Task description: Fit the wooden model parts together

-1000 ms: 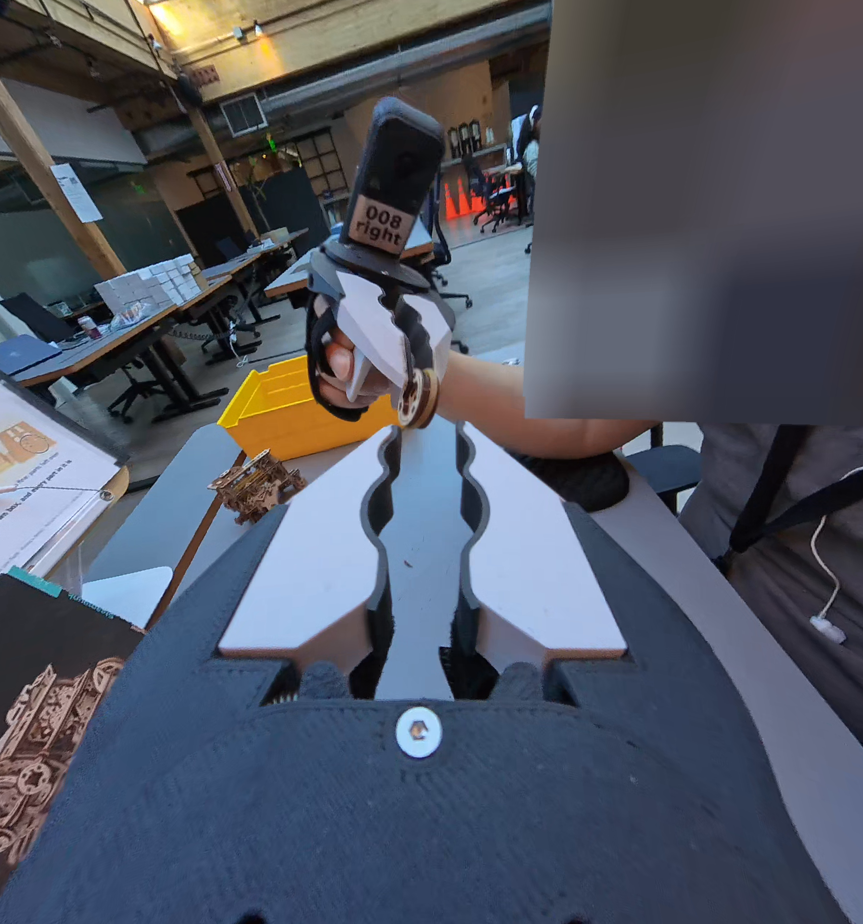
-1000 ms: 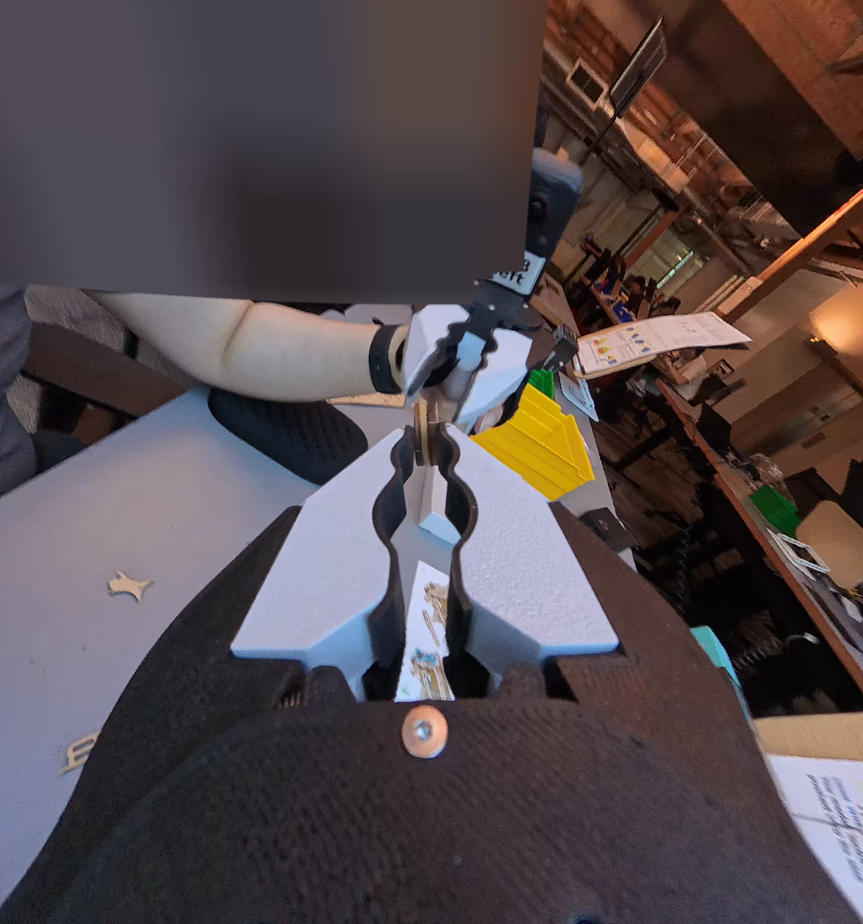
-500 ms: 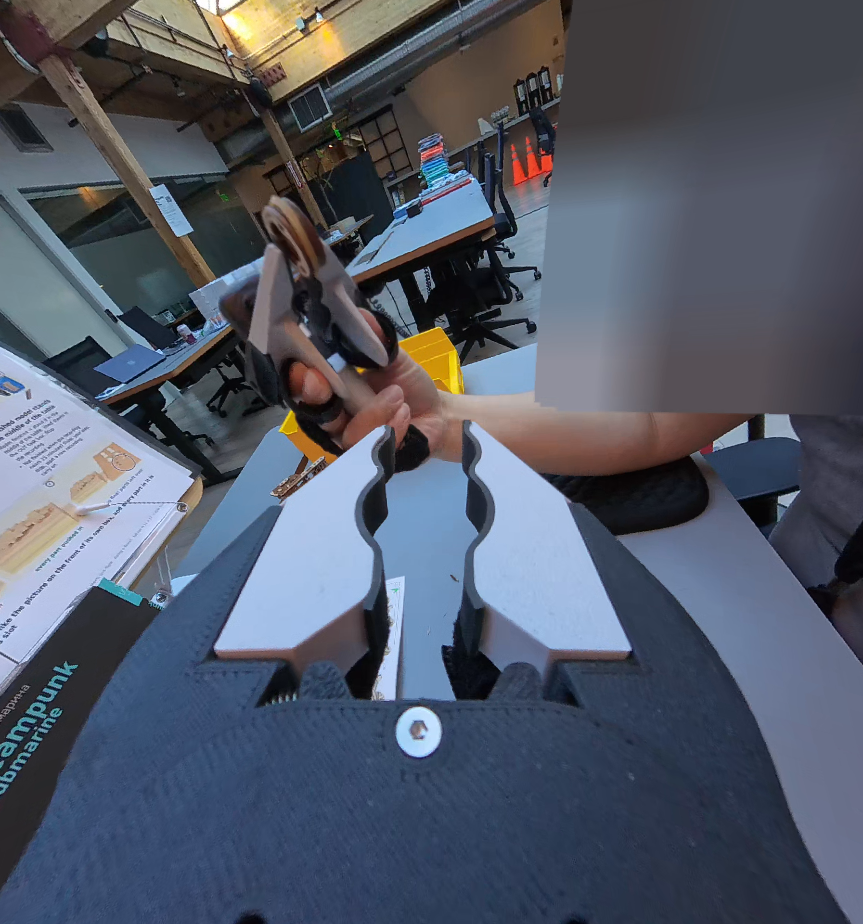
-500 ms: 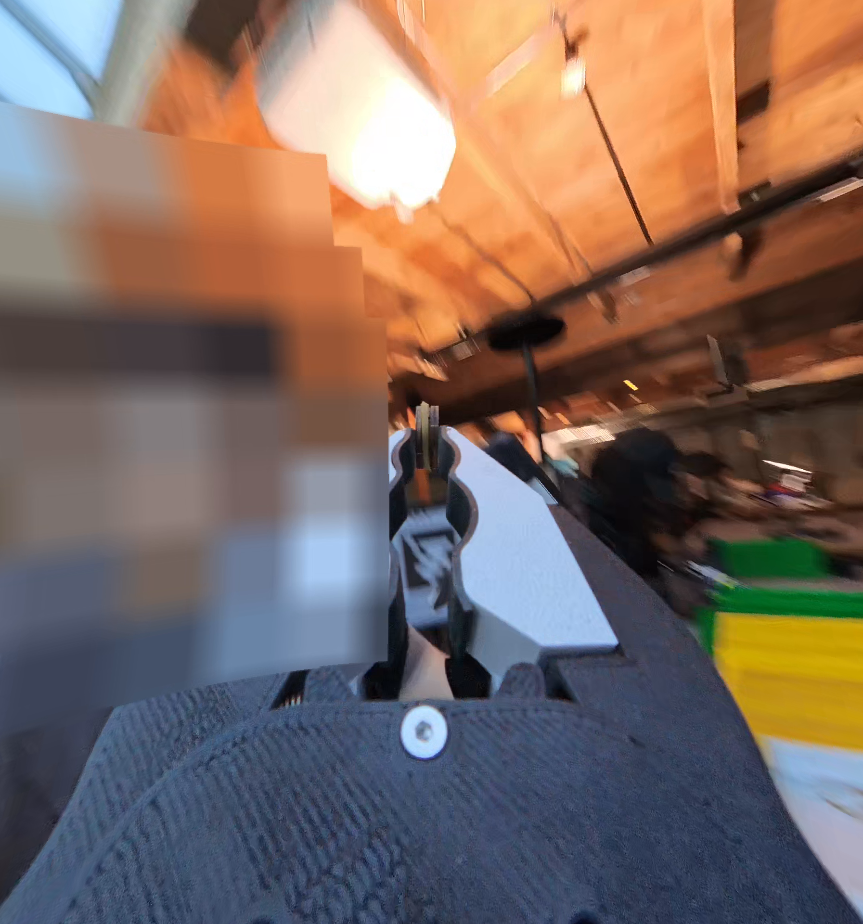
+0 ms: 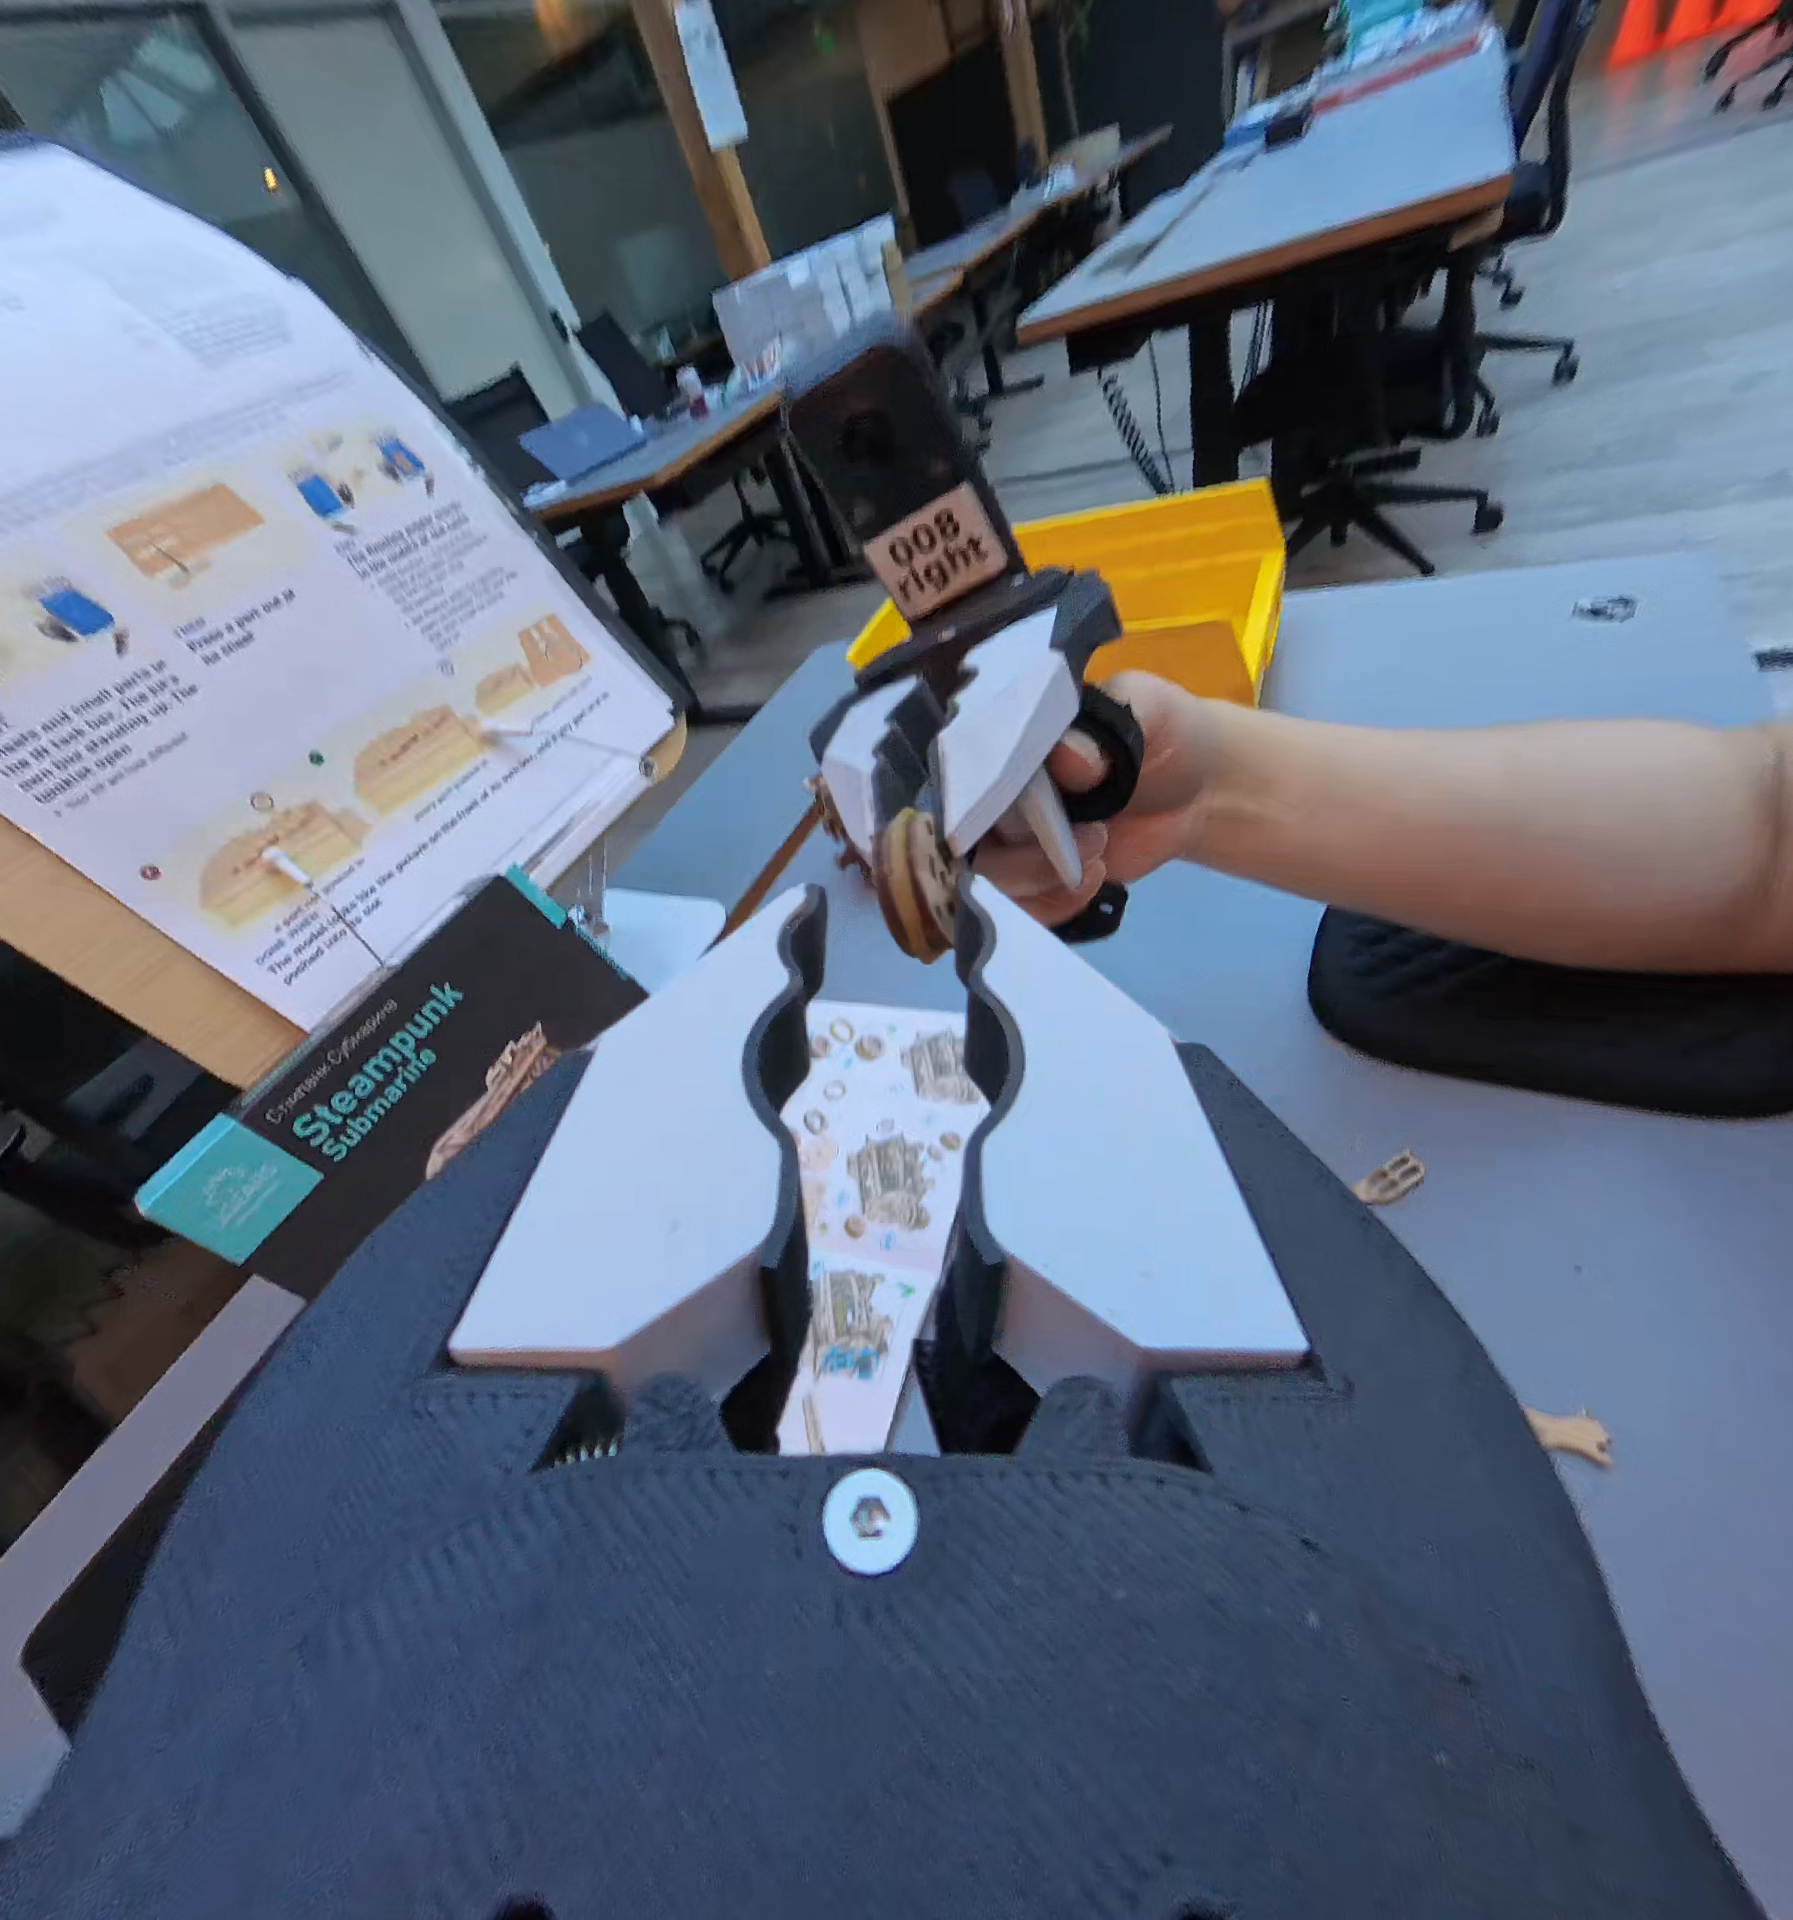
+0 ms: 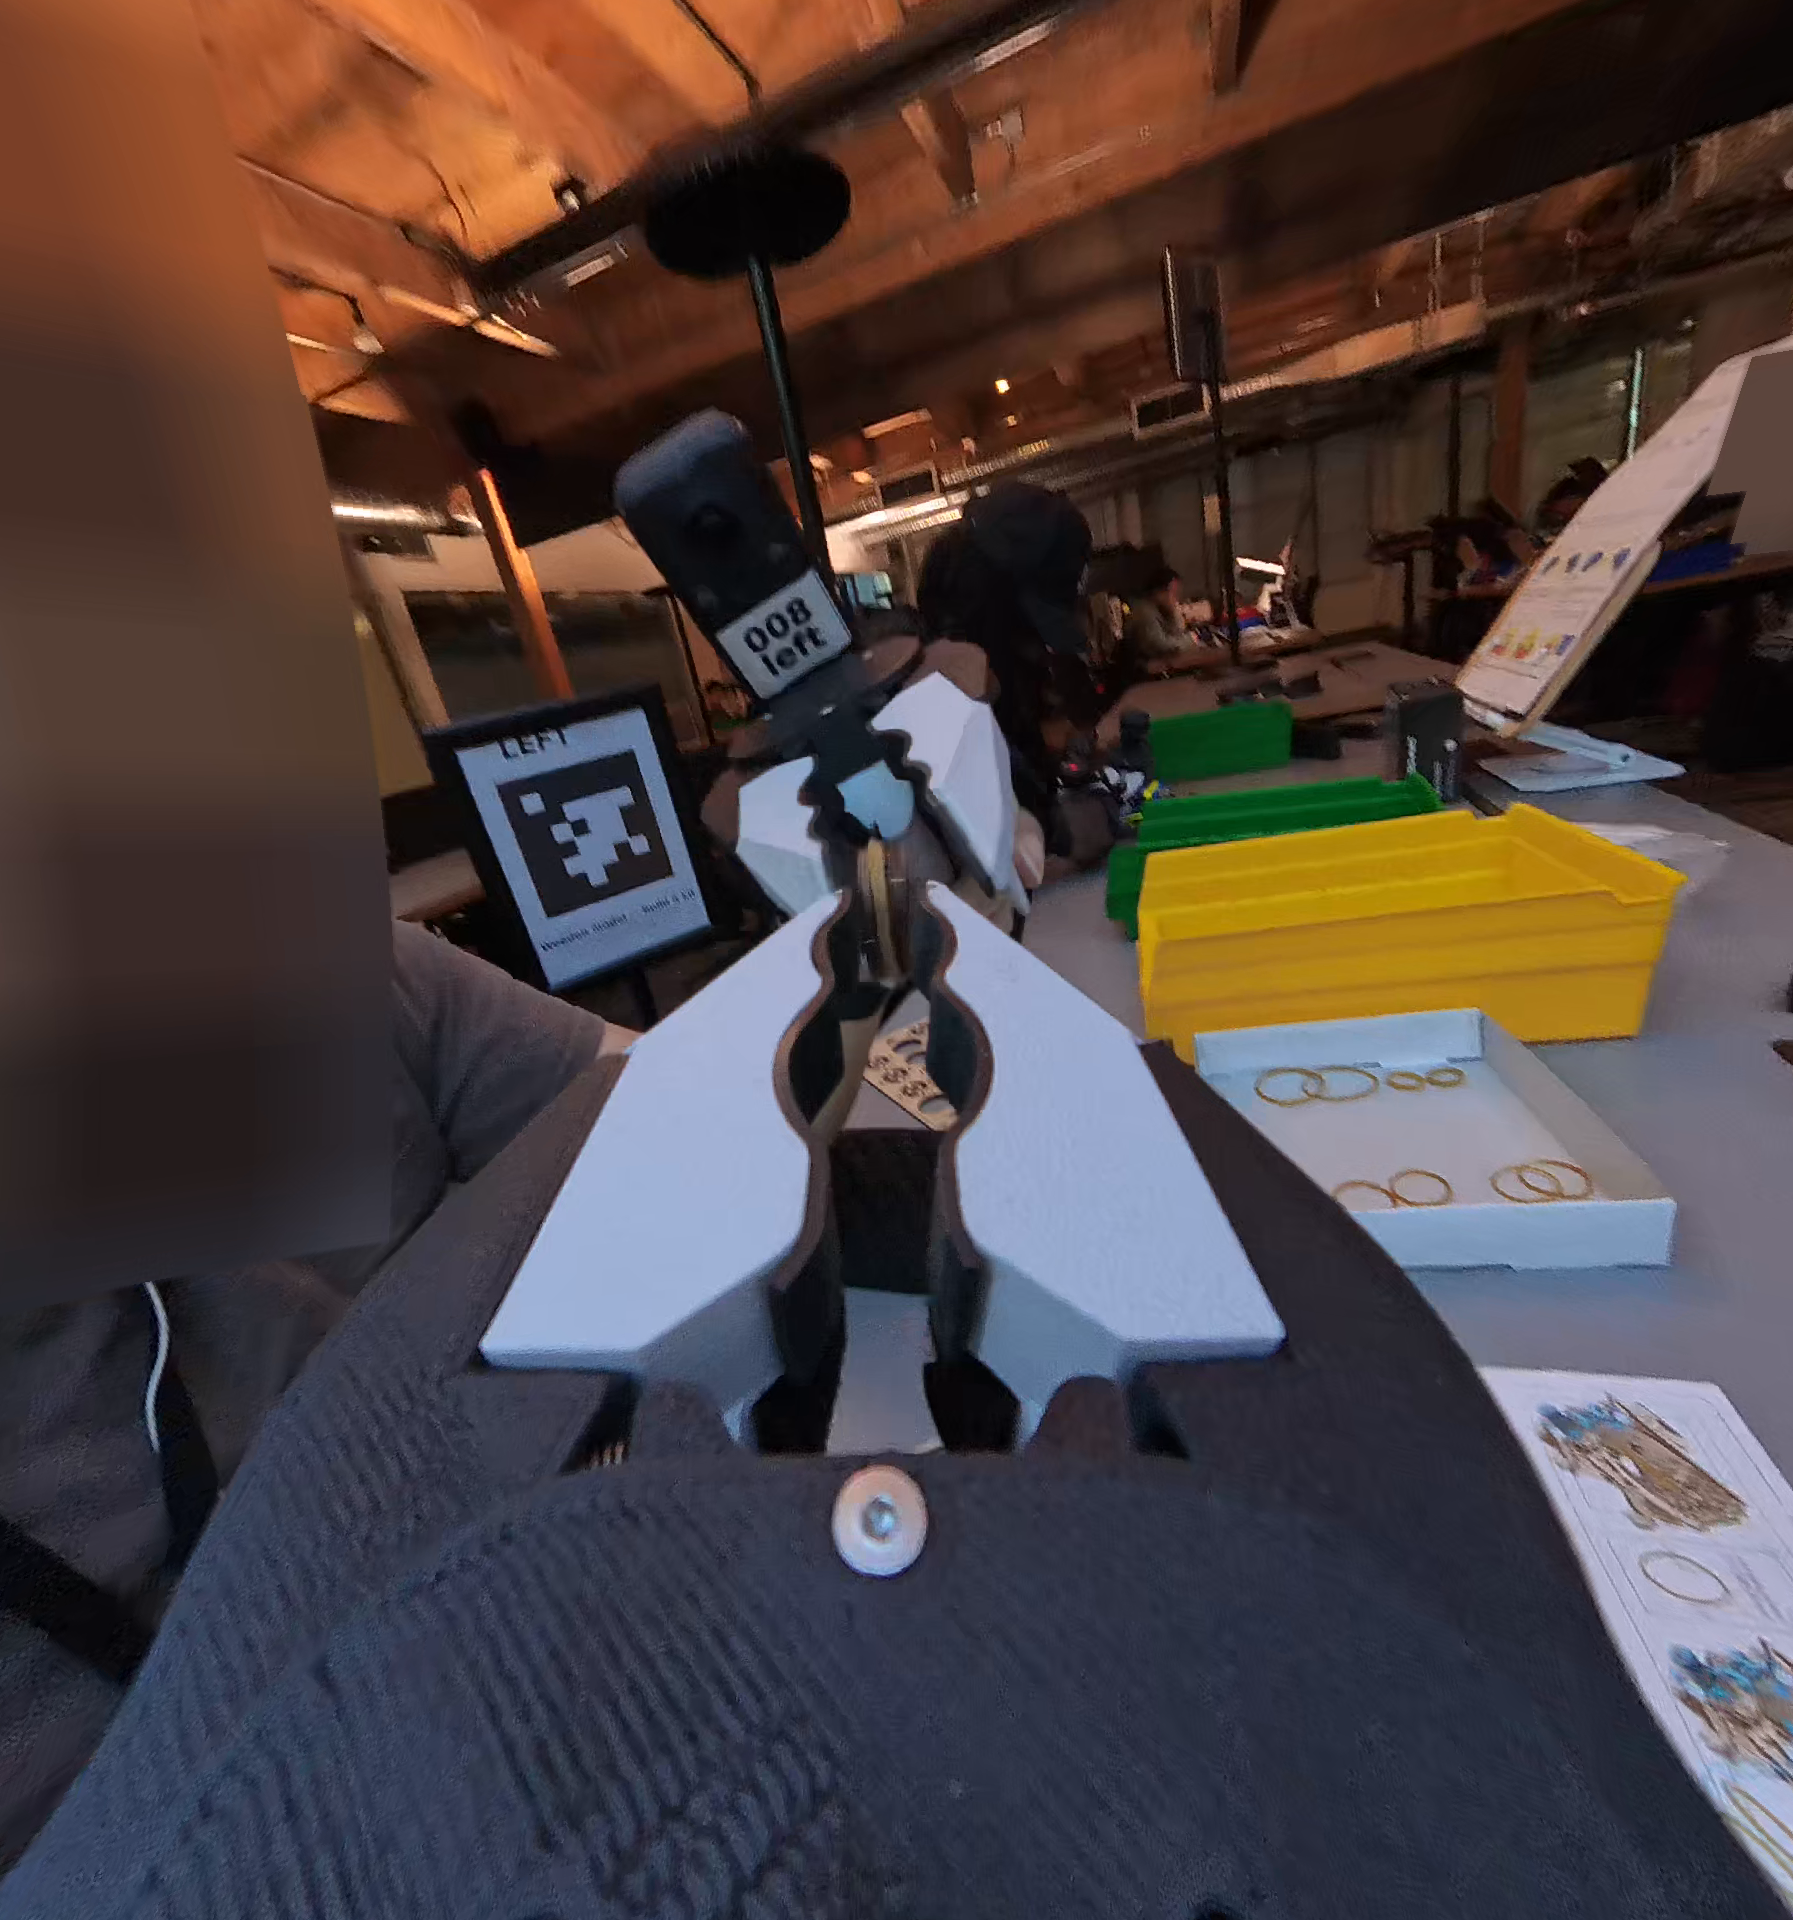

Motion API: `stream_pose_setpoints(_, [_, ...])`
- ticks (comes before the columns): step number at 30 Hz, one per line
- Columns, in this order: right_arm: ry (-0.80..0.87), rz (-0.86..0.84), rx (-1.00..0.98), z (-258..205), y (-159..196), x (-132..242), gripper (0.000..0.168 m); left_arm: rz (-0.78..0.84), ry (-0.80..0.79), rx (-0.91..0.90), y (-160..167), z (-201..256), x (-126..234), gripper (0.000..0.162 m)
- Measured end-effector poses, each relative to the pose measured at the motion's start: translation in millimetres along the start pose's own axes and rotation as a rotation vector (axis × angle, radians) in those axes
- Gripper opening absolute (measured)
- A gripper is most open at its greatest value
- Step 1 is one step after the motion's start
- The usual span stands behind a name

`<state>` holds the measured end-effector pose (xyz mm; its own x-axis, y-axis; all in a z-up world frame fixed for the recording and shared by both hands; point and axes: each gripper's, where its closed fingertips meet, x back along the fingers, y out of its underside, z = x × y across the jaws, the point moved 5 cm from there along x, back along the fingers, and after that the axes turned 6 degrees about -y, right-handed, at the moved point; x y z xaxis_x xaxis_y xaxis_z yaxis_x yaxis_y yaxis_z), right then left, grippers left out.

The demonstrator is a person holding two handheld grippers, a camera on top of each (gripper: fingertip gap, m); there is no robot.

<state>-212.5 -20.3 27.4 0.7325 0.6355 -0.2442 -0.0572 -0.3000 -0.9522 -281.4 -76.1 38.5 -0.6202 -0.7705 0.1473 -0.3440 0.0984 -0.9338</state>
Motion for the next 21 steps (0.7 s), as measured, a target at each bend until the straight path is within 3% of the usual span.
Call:
stream_pose_setpoints(1, [0.030,-0.033,0.000,4.2,4.3,-0.9,0.007,-0.044,0.024,0.000,6.4,1.6,-2.8,0.019])
stream_pose_setpoints(7, [0.085,-0.143,-0.041,14.6,20.6,0.3,0.006,-0.149,0.120,0.120,28.6,0.3,-9.0,0.013])
stream_pose_setpoints(9, [0.144,-0.213,-0.154,19.5,32.8,7.5,0.006,-0.196,0.138,0.181,41.8,1.2,-10.7,0.013])
stream_pose_setpoints(12, [0.246,-0.295,-0.432,27.6,78.2,30.4,0.007,-0.220,0.066,0.235,61.7,-6.2,2.2,0.022])
stream_pose_setpoints(15, [0.358,-0.354,-0.683,40.2,143.2,50.0,0.006,-0.137,0.031,0.271,73.4,-12.8,21.9,0.015])
stream_pose_setpoints(17, [0.377,-0.373,-0.776,48.3,166.0,51.2,0.007,-0.105,0.039,0.322,83.3,-14.5,26.0,0.012])
stream_pose_setpoints(19, [0.379,-0.425,-0.720,53.9,170.3,45.4,0.007,-0.104,0.014,0.324,93.2,-17.9,25.1,0.008])
stream_pose_setpoints(21, [0.380,-0.534,-0.424,52.0,165.9,34.5,0.007,-0.102,-0.038,0.283,100.8,-22.1,24.6,0.009])
